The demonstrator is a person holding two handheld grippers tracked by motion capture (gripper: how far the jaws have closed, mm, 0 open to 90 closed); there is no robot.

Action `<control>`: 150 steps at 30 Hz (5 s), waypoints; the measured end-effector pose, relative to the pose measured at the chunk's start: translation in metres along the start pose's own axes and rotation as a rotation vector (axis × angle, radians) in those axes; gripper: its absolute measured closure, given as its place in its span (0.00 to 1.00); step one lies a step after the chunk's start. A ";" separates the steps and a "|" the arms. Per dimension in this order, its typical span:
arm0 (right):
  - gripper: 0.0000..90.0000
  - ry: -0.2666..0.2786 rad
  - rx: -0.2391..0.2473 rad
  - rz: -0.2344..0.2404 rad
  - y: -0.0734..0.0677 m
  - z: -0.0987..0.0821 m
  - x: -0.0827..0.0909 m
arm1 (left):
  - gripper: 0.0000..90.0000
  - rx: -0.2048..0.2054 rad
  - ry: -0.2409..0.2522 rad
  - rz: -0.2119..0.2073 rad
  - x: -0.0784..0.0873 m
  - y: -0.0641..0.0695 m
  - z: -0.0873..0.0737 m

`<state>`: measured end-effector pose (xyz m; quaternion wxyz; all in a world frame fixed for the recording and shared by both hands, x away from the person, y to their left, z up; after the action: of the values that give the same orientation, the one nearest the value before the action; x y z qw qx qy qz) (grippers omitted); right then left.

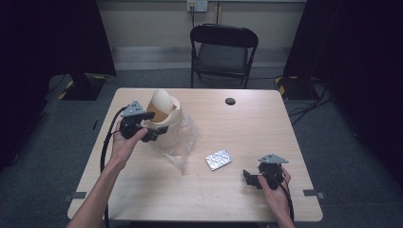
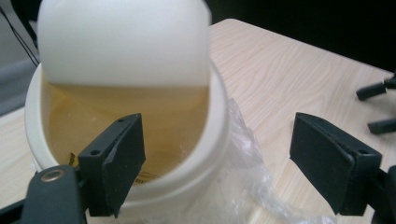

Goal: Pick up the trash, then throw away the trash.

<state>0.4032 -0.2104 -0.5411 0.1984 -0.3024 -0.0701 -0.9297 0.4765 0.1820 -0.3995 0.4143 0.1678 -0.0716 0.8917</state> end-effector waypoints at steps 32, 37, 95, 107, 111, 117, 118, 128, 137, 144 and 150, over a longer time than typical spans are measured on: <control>0.11 0.000 0.000 0.000 0.000 0.000 0.000 | 0.20 0.024 -0.129 -0.248 -0.099 0.125 -0.054; 0.11 0.000 0.000 0.000 0.000 0.000 0.000 | 0.20 0.023 -0.150 -0.250 -0.114 0.129 -0.062; 0.11 0.001 0.000 0.000 0.000 0.000 0.000 | 0.38 -0.051 -0.148 -0.233 -0.131 0.134 -0.073; 0.11 0.000 0.000 0.001 0.000 0.000 0.000 | 0.38 -0.025 -0.089 -0.255 -0.108 0.130 -0.056; 0.11 0.000 0.000 0.001 0.000 0.000 0.000 | 0.38 -0.024 -0.070 -0.251 -0.098 0.126 -0.051; 0.11 0.000 0.000 0.001 0.000 0.000 0.000 | 0.38 -0.023 -0.062 -0.242 -0.088 0.120 -0.050; 0.11 0.001 0.000 0.001 0.000 0.000 0.000 | 0.38 -0.020 -0.061 -0.239 -0.086 0.120 -0.049; 0.11 0.000 0.000 0.001 0.000 0.000 0.000 | 0.38 -0.021 -0.029 -0.220 -0.065 0.110 -0.040; 0.11 0.000 0.000 0.001 0.000 0.000 0.000 | 0.38 0.007 0.011 -0.182 -0.043 0.095 -0.035; 0.11 0.001 0.000 0.001 0.000 0.000 0.000 | 0.38 0.009 0.019 -0.145 -0.027 0.081 -0.033; 0.11 0.001 0.000 0.001 0.000 0.000 0.000 | 0.38 0.003 0.030 -0.130 -0.016 0.073 -0.032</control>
<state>0.4032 -0.2105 -0.5411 0.1987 -0.3021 -0.0698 -0.9297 0.4228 0.1316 -0.4342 0.4721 0.1594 -0.0531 0.8654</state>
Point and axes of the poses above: each handheld gripper's, and its own axes: x roughly backward along the jaws, z roughly out of its top, y roughly to its right, the point moved 6 cm from there along -x, roughly forward along the jaws, and after that the axes turned 7 degrees about y, right-handed, at the moved point
